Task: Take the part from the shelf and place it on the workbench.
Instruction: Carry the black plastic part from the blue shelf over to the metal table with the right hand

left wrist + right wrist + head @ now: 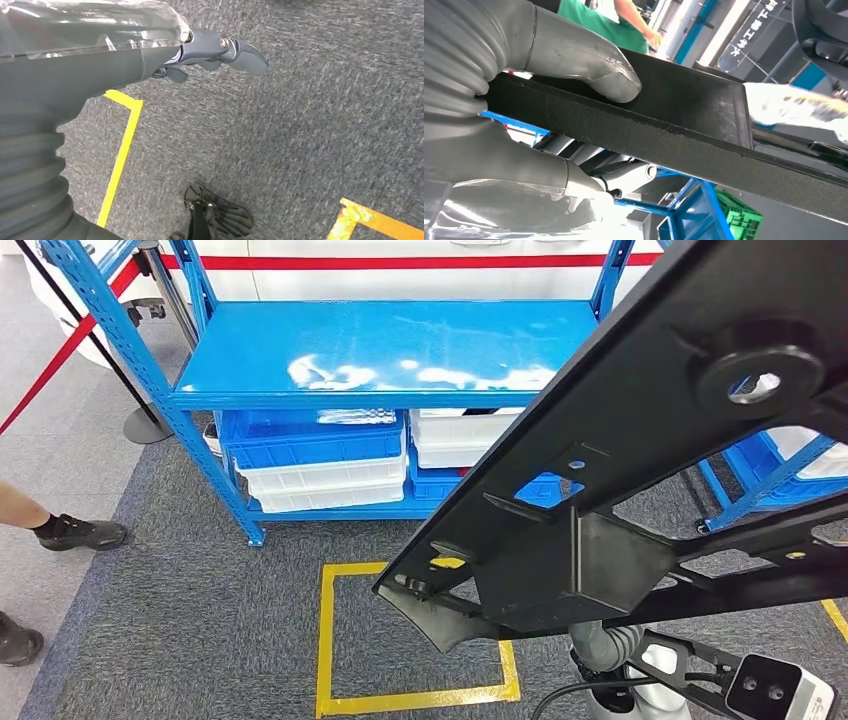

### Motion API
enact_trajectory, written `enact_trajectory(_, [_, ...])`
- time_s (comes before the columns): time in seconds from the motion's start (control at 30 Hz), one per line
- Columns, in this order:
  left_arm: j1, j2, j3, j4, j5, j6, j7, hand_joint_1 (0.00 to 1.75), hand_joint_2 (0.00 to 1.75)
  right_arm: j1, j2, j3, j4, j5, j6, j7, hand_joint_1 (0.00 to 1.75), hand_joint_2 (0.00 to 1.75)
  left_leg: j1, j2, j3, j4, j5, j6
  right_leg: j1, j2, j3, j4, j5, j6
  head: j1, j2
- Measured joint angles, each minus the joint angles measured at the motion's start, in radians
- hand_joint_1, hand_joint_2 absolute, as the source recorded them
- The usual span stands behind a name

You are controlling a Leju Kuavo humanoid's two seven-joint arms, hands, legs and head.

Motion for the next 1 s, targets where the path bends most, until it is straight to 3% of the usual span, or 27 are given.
enact_trajectory(0.07, [-0.001, -0.001, 0.0, 0.0, 0.0, 0.0, 0.004, 0.0, 1.75, -0.001, -0.004, 0.0, 0.0, 0.003, 0.004, 0.0, 1.71, 1.75, -0.002, 0.0, -0.007, 0.012, -0.002, -0.005, 0.001, 0.0, 0.088, -0.141, 0.05, -0.007, 0.0, 0.0])
enact_trajectory(0.13, [-0.002, -0.003, 0.0, 0.0, 0.0, 0.0, 0.007, 0.0, 1.75, -0.001, -0.008, 0.002, 0.0, 0.006, 0.009, 0.0, 1.71, 1.75, -0.005, 0.0, -0.014, 0.021, -0.003, -0.014, 0.004, 0.001, 0.131, -0.223, 0.067, -0.019, 0.0, 0.0])
enact_trajectory(0.27, [-0.005, -0.01, 0.0, 0.001, -0.004, 0.0, 0.007, 0.0, 1.75, -0.003, -0.016, 0.005, 0.0, 0.012, 0.015, -0.001, 1.71, 1.75, -0.003, 0.003, -0.025, 0.038, -0.014, -0.036, 0.005, 0.008, 0.125, -0.236, 0.074, -0.046, 0.0, 0.0])
enact_trajectory(0.33, [-0.007, -0.012, 0.0, 0.002, -0.009, 0.0, 0.005, 0.0, 1.75, -0.008, -0.017, 0.008, 0.0, 0.01, 0.019, -0.001, 1.71, 1.75, 0.0, 0.001, -0.061, 0.119, -0.067, -0.047, 0.002, 0.013, 0.122, -0.241, 0.082, -0.057, 0.0, 0.0])
enact_trajectory(0.4, [-0.008, -0.013, 0.0, 0.002, -0.012, 0.002, 0.005, 0.0, 1.75, -0.012, -0.02, 0.01, 0.002, 0.006, 0.023, -0.001, 1.71, 1.75, 0.003, 0.0, -0.124, 0.258, -0.134, -0.054, 0.004, 0.021, 0.114, -0.24, 0.086, -0.062, 0.0, 0.0])
enact_trajectory(0.43, [-0.008, -0.013, 0.0, 0.003, -0.014, 0.002, 0.005, 0.0, 1.75, -0.014, -0.022, 0.01, 0.003, 0.003, 0.025, -0.001, 1.71, 1.75, 0.003, 0.0, -0.146, 0.307, -0.148, -0.055, 0.005, 0.027, 0.111, -0.239, 0.089, -0.062, 0.0, 0.0])
enact_trajectory(0.47, [-0.008, -0.013, 0.0, 0.004, -0.017, 0.003, 0.005, 0.0, 1.75, -0.016, -0.024, 0.011, 0.003, 0.002, 0.028, 0.0, 1.71, 1.75, 0.004, 0.0, -0.151, 0.319, -0.141, -0.054, 0.006, 0.035, 0.109, -0.238, 0.09, -0.061, 0.0, 0.0])
enact_trajectory(0.5, [-0.008, -0.013, -0.001, 0.004, -0.019, 0.004, 0.004, 0.0, 1.75, -0.017, -0.025, 0.011, 0.004, 0.001, 0.031, 0.0, 1.71, 1.75, 0.004, -0.003, -0.134, 0.288, -0.115, -0.052, 0.006, 0.043, 0.109, -0.238, 0.092, -0.06, 0.0, 0.0])
enact_trajectory(0.53, [-0.008, -0.013, -0.001, 0.005, -0.022, 0.006, 0.001, 0.0, 1.75, -0.017, -0.026, 0.012, 0.004, 0.002, 0.035, 0.0, 1.71, 1.75, 0.004, -0.011, -0.1, 0.222, -0.077, -0.048, 0.007, 0.051, 0.109, -0.237, 0.093, -0.058, 0.0, 0.0])
enact_trajectory(0.6, [-0.008, -0.012, -0.003, 0.005, -0.027, 0.011, -0.011, 0.0, 1.75, -0.018, -0.027, 0.012, 0.003, 0.006, 0.042, -0.001, 1.71, 1.75, 0.003, -0.047, -0.029, 0.079, -0.024, -0.036, 0.007, 0.067, 0.108, -0.236, 0.097, -0.052, 0.0, 0.0])
enact_trajectory(0.67, [-0.007, -0.011, -0.006, 0.006, -0.032, 0.015, -0.025, 0.0, 1.75, -0.017, -0.027, 0.013, 0.003, 0.016, 0.048, -0.001, 1.71, 1.75, 0.001, -0.066, -0.005, 0.023, -0.015, -0.028, 0.005, 0.083, 0.101, -0.235, 0.104, -0.042, 0.0, 0.0])
enact_trajectory(0.73, [-0.008, -0.012, -0.012, 0.007, -0.041, 0.02, -0.03, 0.0, 1.75, -0.016, -0.027, 0.013, 0.001, 0.029, 0.041, -0.001, 1.71, 1.75, 0.001, -0.049, -0.005, 0.015, -0.008, -0.021, 0.004, 0.098, 0.094, -0.237, 0.111, -0.028, 0.0, 0.0])
enact_trajectory(0.8, [-0.01, -0.011, -0.022, 0.008, -0.052, 0.023, -0.03, 0.0, 1.75, -0.015, -0.028, 0.015, -0.005, 0.042, 0.02, -0.001, 1.71, 1.75, 0.006, -0.029, -0.004, 0.003, 0.004, -0.01, 0.006, 0.077, 0.079, -0.211, 0.09, -0.018, 0.0, 0.0])
enact_trajectory(0.87, [-0.008, -0.011, -0.029, 0.009, -0.064, 0.027, -0.026, 0.0, 1.75, -0.01, -0.03, 0.02, -0.014, 0.056, -0.011, -0.001, 1.71, 1.75, 0.007, -0.007, -0.007, -0.003, 0.01, -0.002, 0.005, 0.034, 0.029, -0.104, 0.024, -0.01, 0.0, 0.0])
enact_trajectory(0.93, [-0.003, -0.011, -0.036, 0.01, -0.076, 0.041, -0.014, 0.0, 1.75, 0.007, -0.033, 0.027, -0.024, 0.072, -0.049, -0.001, 1.71, 1.75, 0.005, 0.016, -0.013, -0.002, 0.011, 0.0, 0.0, 0.016, -0.029, 0.026, -0.034, -0.003, 0.0, 0.0])
enact_trajectory(0.97, [-0.001, -0.011, -0.041, 0.01, -0.082, 0.052, -0.007, 0.0, 1.75, 0.018, -0.035, 0.03, -0.03, 0.079, -0.066, -0.001, 1.71, 1.75, 0.005, 0.028, -0.014, -0.002, 0.011, 0.0, -0.003, 0.013, -0.039, 0.052, -0.037, 0.001, 0.0, 0.0])
enact_trajectory(1.0, [0.0, -0.012, -0.045, 0.01, -0.088, 0.064, 0.0, 0.0, 1.75, 0.027, -0.037, 0.033, -0.037, 0.085, -0.08, -0.001, 1.71, 1.75, 0.005, 0.038, -0.014, 0.0, 0.01, -0.001, -0.005, 0.008, -0.026, 0.035, -0.02, 0.003, 0.0, 0.0])
